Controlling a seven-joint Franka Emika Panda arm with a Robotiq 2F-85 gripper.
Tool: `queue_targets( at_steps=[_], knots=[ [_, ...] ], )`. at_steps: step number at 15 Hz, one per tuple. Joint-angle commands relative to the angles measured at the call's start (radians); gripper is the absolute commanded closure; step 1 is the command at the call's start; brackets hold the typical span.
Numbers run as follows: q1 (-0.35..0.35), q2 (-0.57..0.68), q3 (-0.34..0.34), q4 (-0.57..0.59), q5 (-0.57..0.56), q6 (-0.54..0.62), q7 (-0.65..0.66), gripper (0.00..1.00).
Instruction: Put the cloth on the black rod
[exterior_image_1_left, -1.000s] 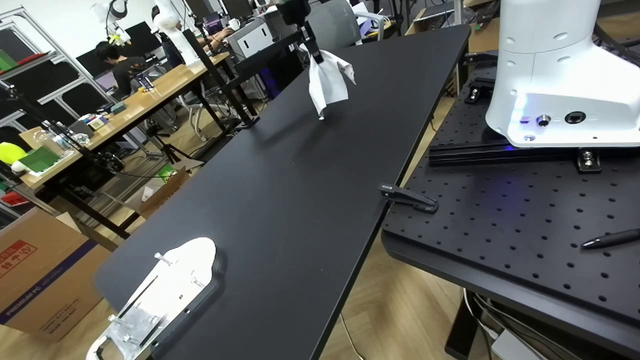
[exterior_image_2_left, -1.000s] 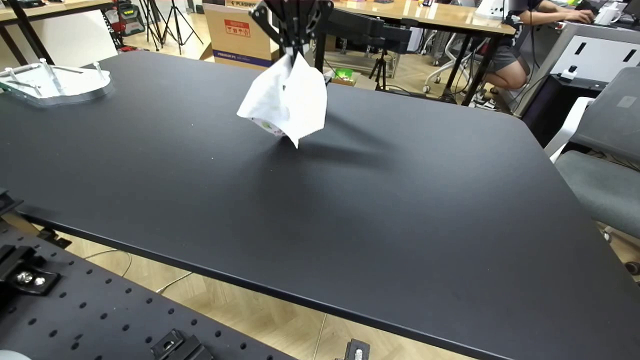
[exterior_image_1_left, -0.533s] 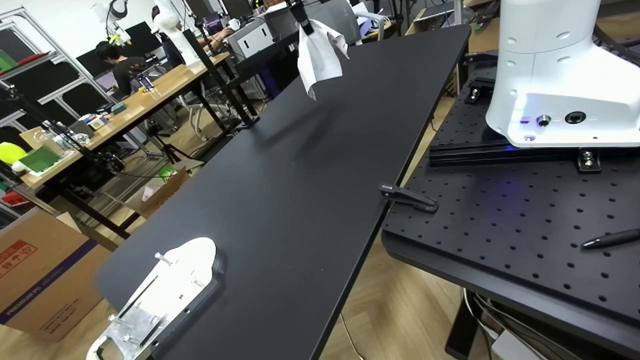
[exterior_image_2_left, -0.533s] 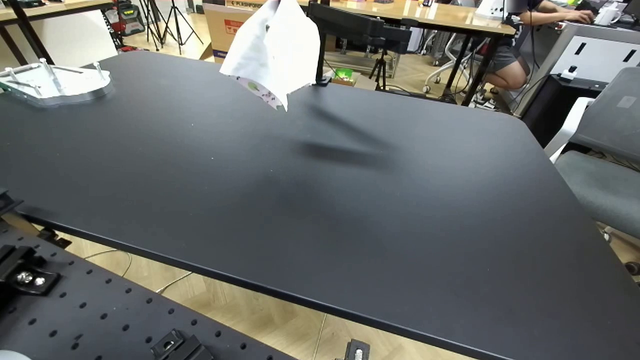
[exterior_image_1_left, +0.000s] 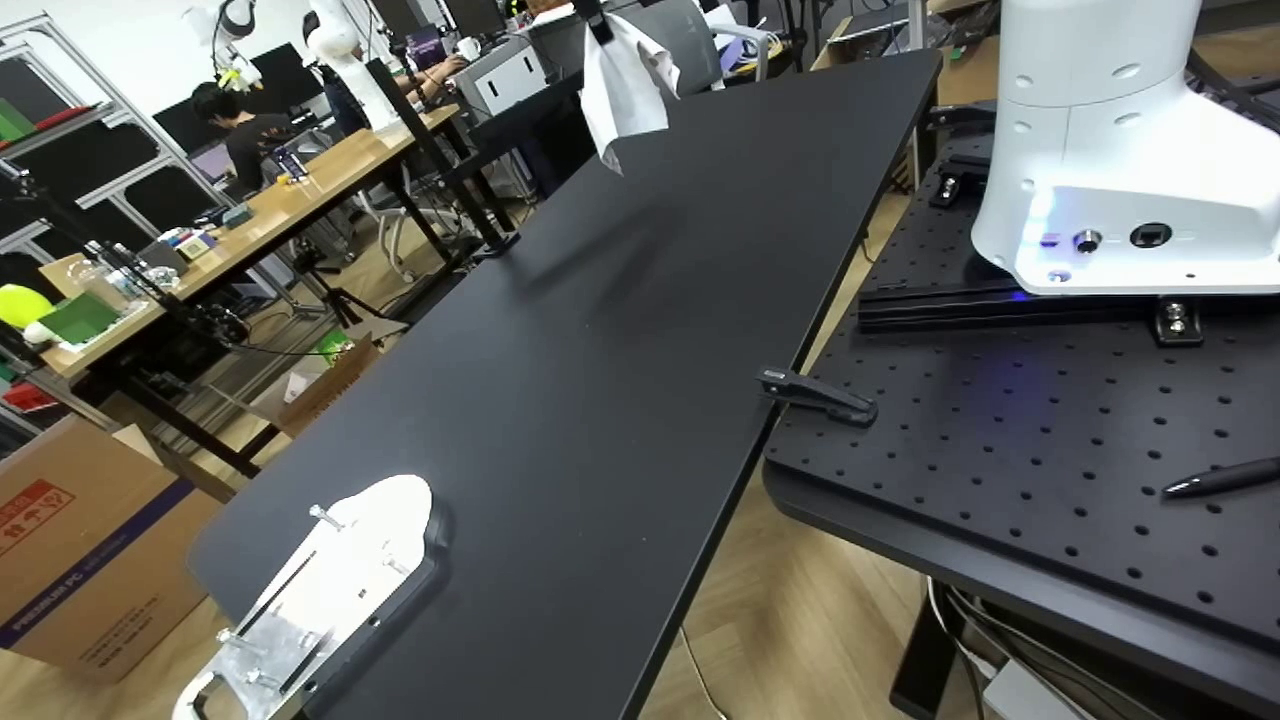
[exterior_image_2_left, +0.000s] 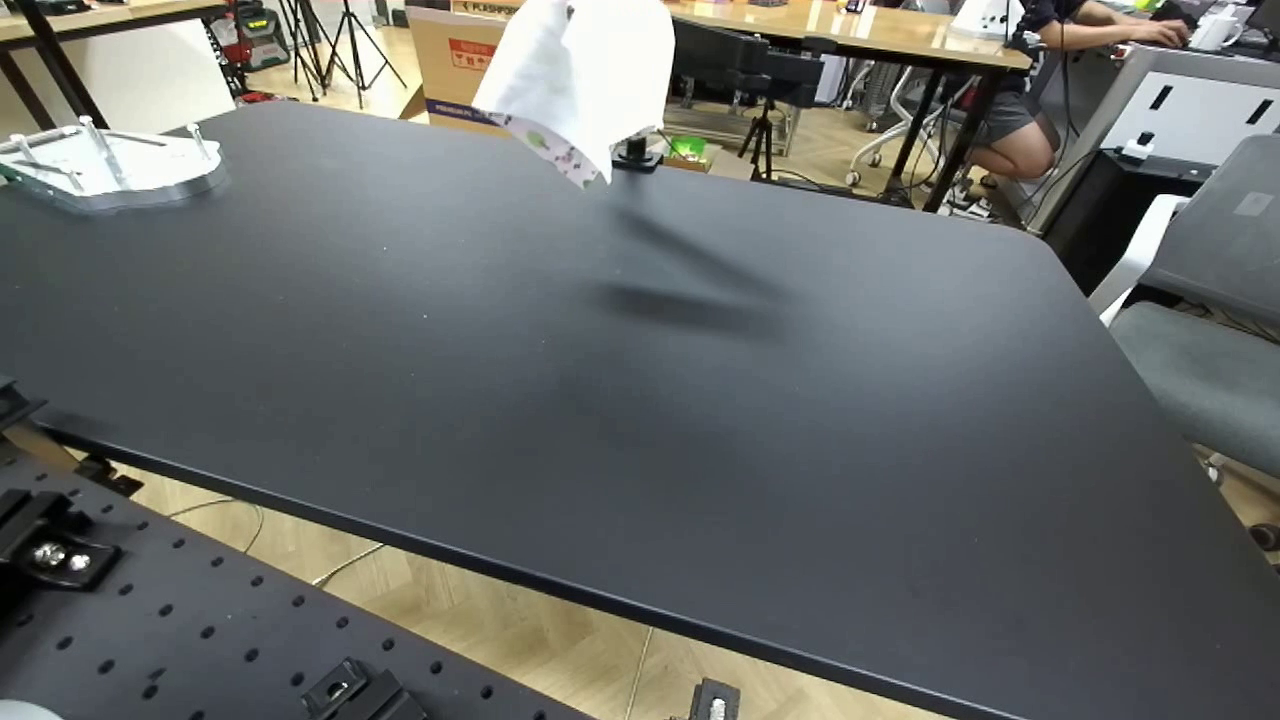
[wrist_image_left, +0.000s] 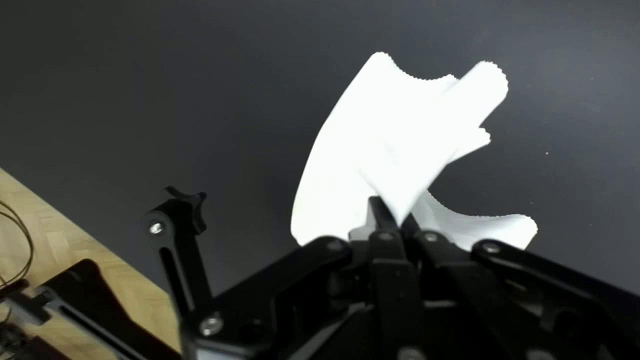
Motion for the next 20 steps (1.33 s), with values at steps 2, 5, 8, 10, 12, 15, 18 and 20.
queue_targets(
  at_steps=[2, 5, 8, 10, 12, 15, 18, 20],
  knots=[
    [-0.013, -0.013, -0.043, 0.136, 0.006, -0.058, 0.005, 0.99],
    [-0.024, 0.003, -0.071, 0.218, 0.021, -0.043, -0.009, 0.99],
    [-0.037, 0.034, -0.095, 0.291, 0.043, -0.022, -0.016, 0.99],
    [-0.047, 0.061, -0.112, 0.322, 0.075, -0.015, -0.029, 0.99],
    [-0.058, 0.069, -0.124, 0.334, 0.109, -0.029, -0.045, 0.99],
    [-0.075, 0.093, -0.132, 0.347, 0.149, -0.046, -0.060, 0.99],
    [-0.086, 0.109, -0.132, 0.357, 0.168, -0.057, -0.065, 0.99],
    [-0.091, 0.116, -0.130, 0.362, 0.175, -0.058, -0.067, 0.99]
  ],
)
